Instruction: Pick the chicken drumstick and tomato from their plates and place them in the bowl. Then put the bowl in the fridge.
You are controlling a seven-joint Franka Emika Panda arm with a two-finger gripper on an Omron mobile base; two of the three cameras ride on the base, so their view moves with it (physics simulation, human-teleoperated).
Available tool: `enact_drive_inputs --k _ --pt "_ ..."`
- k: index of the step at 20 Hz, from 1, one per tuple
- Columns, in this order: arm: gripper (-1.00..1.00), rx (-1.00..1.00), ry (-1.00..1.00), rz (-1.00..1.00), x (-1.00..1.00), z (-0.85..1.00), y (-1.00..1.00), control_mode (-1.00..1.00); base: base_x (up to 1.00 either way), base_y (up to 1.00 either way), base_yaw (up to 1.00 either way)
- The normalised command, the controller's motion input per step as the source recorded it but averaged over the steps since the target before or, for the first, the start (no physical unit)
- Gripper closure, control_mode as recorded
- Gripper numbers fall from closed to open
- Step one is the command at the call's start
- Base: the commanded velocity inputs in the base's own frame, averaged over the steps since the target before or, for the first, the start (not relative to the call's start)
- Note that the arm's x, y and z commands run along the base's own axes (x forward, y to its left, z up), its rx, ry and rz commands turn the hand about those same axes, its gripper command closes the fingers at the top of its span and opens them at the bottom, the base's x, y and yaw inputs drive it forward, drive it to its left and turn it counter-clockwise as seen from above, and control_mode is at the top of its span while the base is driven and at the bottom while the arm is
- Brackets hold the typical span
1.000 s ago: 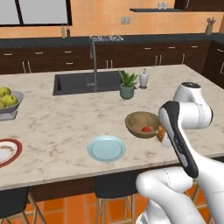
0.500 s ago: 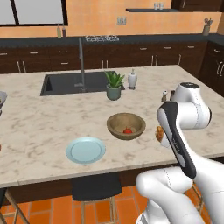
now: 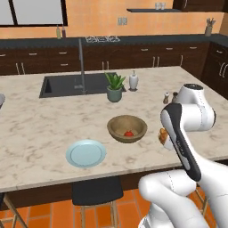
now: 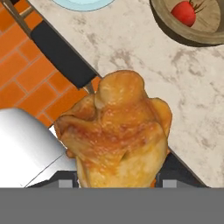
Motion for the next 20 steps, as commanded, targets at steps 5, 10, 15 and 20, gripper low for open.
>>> enact_drive_inputs --k 5,10,15,20 --pt "1.0 -0.03 -0.05 0.01 0.21 0.12 0.03 -1.0 0.0 0.0 0.0" --pt "1.0 -0.13 -0.09 0.04 0.95 0.33 0.47 -1.0 0.0 0.0 0.0" --pt "1.0 -0.06 0.03 0.0 1.0 0.14 0.42 -1.0 0.0 0.0 0.0" --pt "1.0 0.08 0.02 0.0 1.0 -0.51 0.05 -1.0 0.0 0.0 0.0"
